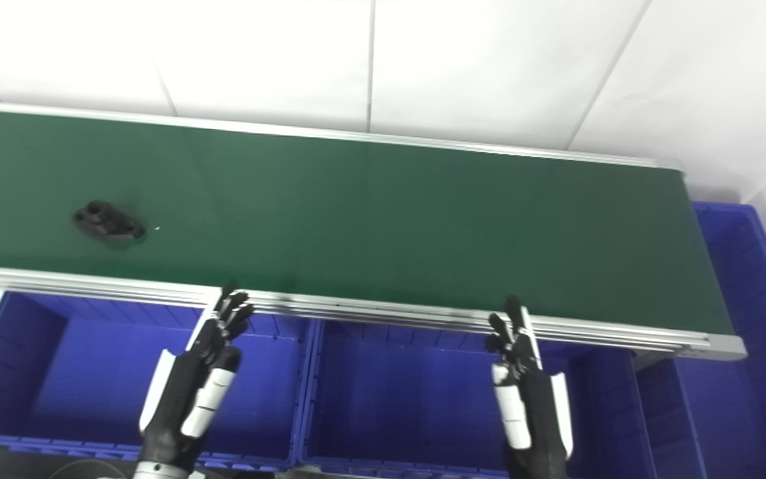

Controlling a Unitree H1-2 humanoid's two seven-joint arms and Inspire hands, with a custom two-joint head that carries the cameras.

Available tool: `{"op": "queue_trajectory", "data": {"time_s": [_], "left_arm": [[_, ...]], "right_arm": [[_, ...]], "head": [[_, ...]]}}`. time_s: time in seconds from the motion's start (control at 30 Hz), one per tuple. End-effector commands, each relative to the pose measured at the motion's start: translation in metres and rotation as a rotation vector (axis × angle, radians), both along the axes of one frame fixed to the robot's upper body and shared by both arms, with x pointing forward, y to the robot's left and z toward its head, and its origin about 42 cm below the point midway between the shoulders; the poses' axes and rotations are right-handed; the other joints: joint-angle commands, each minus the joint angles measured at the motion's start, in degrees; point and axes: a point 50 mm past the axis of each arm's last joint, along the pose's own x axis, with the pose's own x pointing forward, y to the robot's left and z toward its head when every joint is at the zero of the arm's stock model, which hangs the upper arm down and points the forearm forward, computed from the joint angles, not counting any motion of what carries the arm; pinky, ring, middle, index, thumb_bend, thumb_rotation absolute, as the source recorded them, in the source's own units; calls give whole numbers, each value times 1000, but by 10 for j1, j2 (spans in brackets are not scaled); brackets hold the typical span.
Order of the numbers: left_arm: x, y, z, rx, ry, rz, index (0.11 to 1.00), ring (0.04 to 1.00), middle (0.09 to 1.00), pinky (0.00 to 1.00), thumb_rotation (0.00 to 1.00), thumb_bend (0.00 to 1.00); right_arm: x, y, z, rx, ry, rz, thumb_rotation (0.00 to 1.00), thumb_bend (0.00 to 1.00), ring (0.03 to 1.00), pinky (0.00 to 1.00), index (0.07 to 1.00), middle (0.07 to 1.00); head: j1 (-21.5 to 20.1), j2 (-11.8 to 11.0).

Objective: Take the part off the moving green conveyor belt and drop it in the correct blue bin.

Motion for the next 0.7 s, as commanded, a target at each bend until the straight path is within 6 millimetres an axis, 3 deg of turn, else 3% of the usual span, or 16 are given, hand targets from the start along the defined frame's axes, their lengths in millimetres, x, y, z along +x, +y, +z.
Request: {"op": "queue_trajectory", "data": {"time_s": [0.0,0.3,0.43,0.67], "left_arm": [[3,-7,7,-17,-60,12,935,902,929,895,839,505],[6,-22,2,-35,-49,21,909,875,906,851,790,479],[8,-26,-1,-43,-46,24,900,866,900,824,786,508],[10,-27,-2,-39,-44,31,884,855,896,788,770,518]], "right_arm": [[3,-5,5,5,-94,11,884,754,953,949,998,1000],[6,-20,-10,26,-92,24,717,665,969,985,1000,1000],[7,-23,-14,29,-83,27,681,657,975,987,1000,1000],[9,-25,-17,45,-67,28,680,650,983,999,1000,1000]], "head": [[9,-8],[39,-32],[53,-44],[60,-44]]}}
